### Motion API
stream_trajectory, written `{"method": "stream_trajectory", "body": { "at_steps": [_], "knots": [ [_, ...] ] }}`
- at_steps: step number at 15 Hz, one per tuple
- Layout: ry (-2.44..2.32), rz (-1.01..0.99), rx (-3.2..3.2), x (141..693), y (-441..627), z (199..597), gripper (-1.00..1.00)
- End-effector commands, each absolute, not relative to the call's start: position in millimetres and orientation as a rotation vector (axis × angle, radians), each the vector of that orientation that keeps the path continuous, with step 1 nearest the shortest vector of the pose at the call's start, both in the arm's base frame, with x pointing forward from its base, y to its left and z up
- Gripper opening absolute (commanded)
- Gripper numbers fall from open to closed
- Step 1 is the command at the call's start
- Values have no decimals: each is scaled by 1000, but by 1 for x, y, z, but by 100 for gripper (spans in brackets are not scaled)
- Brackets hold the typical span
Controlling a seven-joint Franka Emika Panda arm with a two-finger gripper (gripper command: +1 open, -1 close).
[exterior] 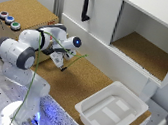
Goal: Grasp the handle of the drawer, then open it
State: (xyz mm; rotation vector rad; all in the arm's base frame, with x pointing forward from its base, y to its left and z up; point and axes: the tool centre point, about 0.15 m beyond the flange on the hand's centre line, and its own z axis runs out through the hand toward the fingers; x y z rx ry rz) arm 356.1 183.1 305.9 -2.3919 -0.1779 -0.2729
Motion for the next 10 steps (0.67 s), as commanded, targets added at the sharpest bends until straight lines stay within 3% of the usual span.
{"method": "stream_trajectory", "body": {
  "at_steps": [1, 10],
  "knots": [
    [-191, -254, -2405, 397, 142, 278, -100],
    [-133, -286, -2455, 395, 114, 285, -100]
  ]
}}
